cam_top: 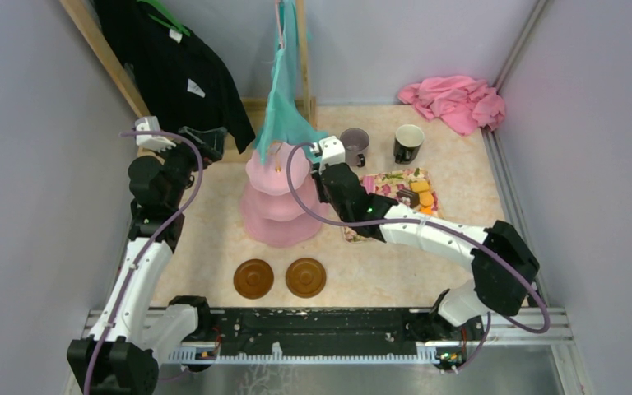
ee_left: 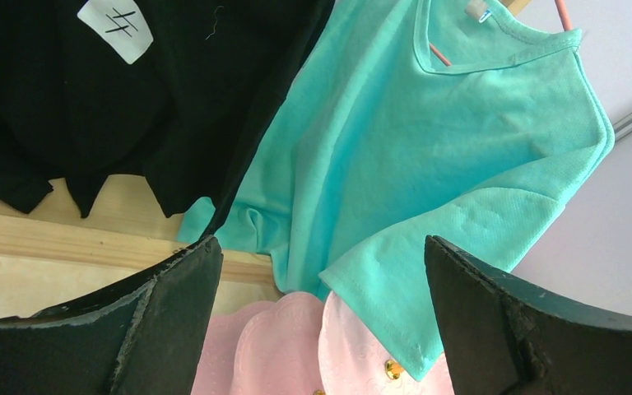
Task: Serve the afternoon tea
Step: Place the desert on the desert table.
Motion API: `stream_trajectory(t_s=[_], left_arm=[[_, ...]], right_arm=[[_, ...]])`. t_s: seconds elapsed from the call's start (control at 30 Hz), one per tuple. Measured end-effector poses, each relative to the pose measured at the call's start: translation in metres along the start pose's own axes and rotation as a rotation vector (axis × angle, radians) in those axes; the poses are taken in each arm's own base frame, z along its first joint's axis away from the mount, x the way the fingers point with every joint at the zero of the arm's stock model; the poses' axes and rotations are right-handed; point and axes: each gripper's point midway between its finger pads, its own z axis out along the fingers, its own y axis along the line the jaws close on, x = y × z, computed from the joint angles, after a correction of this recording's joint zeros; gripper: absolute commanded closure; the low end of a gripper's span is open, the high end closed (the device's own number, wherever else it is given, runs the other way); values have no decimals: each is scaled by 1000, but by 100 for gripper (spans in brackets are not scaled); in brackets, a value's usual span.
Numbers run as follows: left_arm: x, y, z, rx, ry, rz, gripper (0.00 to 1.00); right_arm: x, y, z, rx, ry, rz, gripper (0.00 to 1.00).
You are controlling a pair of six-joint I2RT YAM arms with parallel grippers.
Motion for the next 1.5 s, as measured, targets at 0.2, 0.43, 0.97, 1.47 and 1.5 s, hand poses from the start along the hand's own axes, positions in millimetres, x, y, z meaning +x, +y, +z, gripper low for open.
stream_trajectory(t_s=[0.2,0.43,0.97,1.47,1.5], left_arm=[[1,1,0,-2,1,3,3],[2,2,0,-6,3,3,3],[4,0,3,-1,2,3,3],[8,0,5,0,11,5,1],[8,0,5,1,11,5,1]], right_arm=[[-5,6,2,-26,-11,-3,96],[-7,11,3,-51,-19,-4,96],[-1,23,10,-98,2,-11,96],[-29,6,-10,-57,-72,15,95],[-30,4,-13,-52,-78,18,95]])
